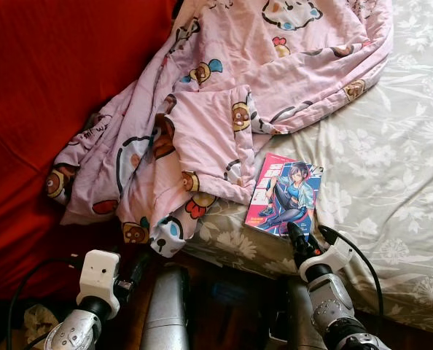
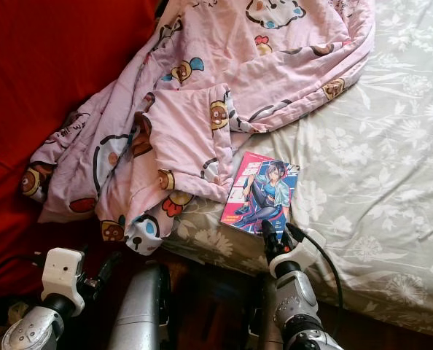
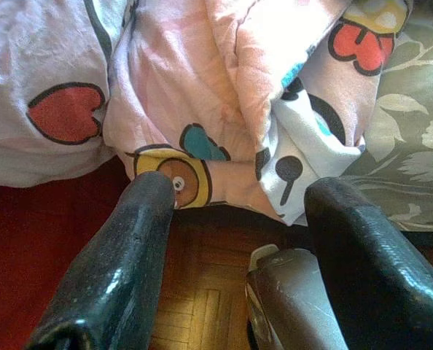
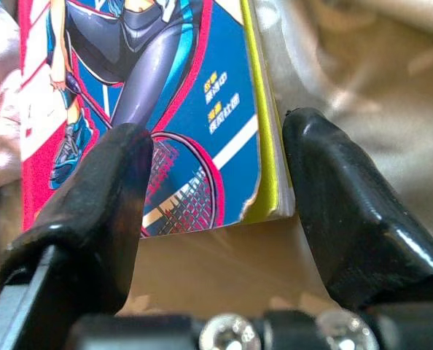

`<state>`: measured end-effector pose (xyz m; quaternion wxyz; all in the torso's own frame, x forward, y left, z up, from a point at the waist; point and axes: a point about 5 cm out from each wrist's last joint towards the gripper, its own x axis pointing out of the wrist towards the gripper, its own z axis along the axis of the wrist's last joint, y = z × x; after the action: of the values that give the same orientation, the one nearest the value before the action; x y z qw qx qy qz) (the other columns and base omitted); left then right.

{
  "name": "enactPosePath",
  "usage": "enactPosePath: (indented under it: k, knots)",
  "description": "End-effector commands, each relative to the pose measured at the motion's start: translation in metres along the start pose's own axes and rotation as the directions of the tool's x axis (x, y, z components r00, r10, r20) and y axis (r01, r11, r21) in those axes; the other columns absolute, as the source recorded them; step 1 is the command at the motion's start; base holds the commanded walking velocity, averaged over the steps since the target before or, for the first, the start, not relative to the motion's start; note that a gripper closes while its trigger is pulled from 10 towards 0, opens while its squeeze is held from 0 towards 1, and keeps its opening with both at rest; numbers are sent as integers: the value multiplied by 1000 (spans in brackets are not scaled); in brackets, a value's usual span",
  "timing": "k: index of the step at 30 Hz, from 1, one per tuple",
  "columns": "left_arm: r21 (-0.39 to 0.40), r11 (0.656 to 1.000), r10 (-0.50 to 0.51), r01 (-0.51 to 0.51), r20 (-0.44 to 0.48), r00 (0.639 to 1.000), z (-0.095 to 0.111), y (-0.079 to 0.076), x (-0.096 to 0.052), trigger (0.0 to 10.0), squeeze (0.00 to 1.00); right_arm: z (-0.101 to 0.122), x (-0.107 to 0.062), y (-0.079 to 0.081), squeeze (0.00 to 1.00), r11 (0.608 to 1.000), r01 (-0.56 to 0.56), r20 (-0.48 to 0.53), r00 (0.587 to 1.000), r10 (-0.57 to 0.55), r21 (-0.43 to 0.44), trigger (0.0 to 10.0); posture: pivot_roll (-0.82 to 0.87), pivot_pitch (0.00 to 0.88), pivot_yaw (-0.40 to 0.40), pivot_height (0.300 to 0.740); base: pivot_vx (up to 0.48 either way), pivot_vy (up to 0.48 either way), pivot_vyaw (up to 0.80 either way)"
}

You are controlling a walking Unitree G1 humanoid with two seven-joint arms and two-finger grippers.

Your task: Clean up the room

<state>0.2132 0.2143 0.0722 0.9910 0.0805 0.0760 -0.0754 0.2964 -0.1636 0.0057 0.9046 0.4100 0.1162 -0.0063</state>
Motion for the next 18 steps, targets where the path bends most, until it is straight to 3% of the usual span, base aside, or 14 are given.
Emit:
enactPosePath:
  k: [1, 8, 12, 18]
  knots:
    - [10, 1000, -7, 8, -47, 999, -8, 0, -7, 10000, 0, -25, -15, -13, 0, 995, 42, -83, 996, -35, 85, 10000, 281, 404, 62, 611, 0, 0, 0]
    - [19, 1000, -12, 13, -58, 998, -8, 0, -11, 10000, 0, -40, -26, -20, 0, 985, 57, -134, 990, -35, 161, 10000, 298, 414, 72, 611, 0, 0, 0]
    - [28, 1000, -8, 10, -65, 998, -8, 2, -12, 10000, 0, -47, -24, -11, 0, 989, 8, -171, 985, 18, 150, 10000, 298, 415, 74, 611, 0, 0, 0]
    - [34, 999, 3, -1, -60, 998, -6, 4, -11, 10000, 0, -33, -11, 1, 0, 983, -47, -103, 992, 66, 178, 10000, 296, 409, 75, 611, 0, 0, 0]
